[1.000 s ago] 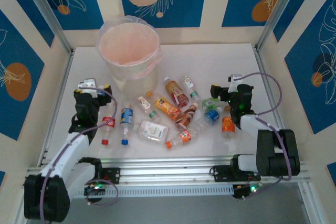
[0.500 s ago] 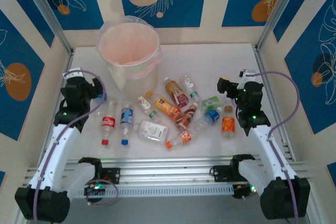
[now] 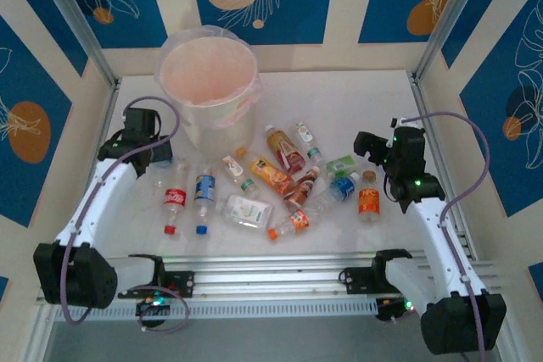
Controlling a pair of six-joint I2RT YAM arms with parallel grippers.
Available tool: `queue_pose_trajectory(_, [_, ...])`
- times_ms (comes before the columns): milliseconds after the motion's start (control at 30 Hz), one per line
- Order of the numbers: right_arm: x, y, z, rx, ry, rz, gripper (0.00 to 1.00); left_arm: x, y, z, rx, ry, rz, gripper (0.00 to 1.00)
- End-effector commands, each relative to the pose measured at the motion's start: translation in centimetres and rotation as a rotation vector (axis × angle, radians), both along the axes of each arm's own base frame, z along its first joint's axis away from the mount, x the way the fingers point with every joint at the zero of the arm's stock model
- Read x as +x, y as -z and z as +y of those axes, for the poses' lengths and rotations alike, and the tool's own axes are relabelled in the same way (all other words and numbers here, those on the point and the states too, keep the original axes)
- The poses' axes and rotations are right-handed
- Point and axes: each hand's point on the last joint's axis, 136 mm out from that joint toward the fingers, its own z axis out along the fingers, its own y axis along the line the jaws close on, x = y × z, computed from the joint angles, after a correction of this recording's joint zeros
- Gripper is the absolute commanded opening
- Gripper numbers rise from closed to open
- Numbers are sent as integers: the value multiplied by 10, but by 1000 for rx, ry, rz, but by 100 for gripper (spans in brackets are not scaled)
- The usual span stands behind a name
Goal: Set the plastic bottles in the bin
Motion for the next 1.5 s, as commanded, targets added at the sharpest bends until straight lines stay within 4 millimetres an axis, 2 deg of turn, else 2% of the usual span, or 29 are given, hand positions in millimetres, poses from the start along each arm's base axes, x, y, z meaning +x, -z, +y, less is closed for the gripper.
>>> queue_pose_trajectory(0, [-3,-2,1,10,10,43,99,-3,4,2,-25,6,54,100])
queue_pose_trajectory(300, [1,-2,8,10,-16,84,99,5,30,-7,-140,27,96,99])
queue_pose_trajectory(533, [2,3,11,0,-13,105,99,2,57,4,-148,-20,173,99])
queue_pose_trajectory(700, [5,4,12,-14,-13,109,99,4,75,10,-201,-61,175,91])
queue_pose_trajectory(933, [7,6,15,-30,-15,120,99,13,104,8,-284,-69,202,83])
queue_pose_trajectory(1133, [8,7,18,-42,-18,127,99,21,124,5,-332,-77,219,81])
queue_pose_trajectory(1467, [6,9,17,-67,-13,141,99,33,143,17,-370,-149,229,76])
